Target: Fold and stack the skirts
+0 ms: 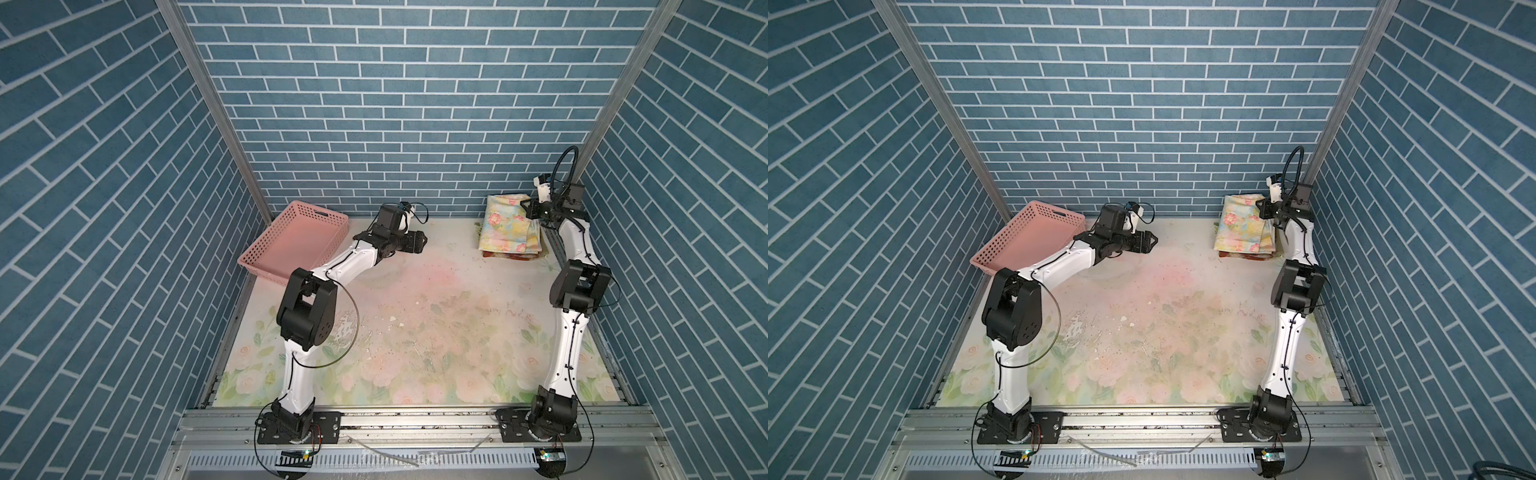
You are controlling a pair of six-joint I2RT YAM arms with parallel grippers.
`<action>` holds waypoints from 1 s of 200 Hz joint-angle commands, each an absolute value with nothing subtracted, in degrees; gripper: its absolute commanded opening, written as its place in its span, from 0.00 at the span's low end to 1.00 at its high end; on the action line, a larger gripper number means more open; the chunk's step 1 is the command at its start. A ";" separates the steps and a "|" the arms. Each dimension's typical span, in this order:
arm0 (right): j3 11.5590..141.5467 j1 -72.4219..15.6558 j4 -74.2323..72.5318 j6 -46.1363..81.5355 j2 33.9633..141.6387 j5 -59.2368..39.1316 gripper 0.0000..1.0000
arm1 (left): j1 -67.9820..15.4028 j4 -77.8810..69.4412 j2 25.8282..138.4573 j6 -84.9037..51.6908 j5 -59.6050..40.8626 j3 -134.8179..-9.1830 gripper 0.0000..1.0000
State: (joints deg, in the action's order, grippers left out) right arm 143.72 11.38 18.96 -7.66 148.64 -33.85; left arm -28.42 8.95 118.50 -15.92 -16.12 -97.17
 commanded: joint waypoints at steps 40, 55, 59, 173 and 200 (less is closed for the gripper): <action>135.85 9.80 1.94 -3.11 139.38 -7.95 0.79 | -28.56 7.34 114.07 -12.74 -5.57 -95.34 0.99; 117.05 8.50 -11.41 -3.56 127.94 -3.44 0.96 | -28.64 2.75 107.84 -11.96 1.09 -88.73 1.00; 112.99 8.17 -14.11 -3.74 125.31 -2.45 0.99 | -28.57 1.52 106.02 -11.93 3.65 -86.70 1.00; 48.16 1.14 -20.11 -0.15 68.46 -1.17 0.98 | -22.38 5.41 72.44 -11.34 29.97 -54.69 1.00; 37.55 1.19 -15.84 0.60 58.62 2.20 0.98 | -18.66 9.85 72.13 -9.38 28.19 -52.44 1.00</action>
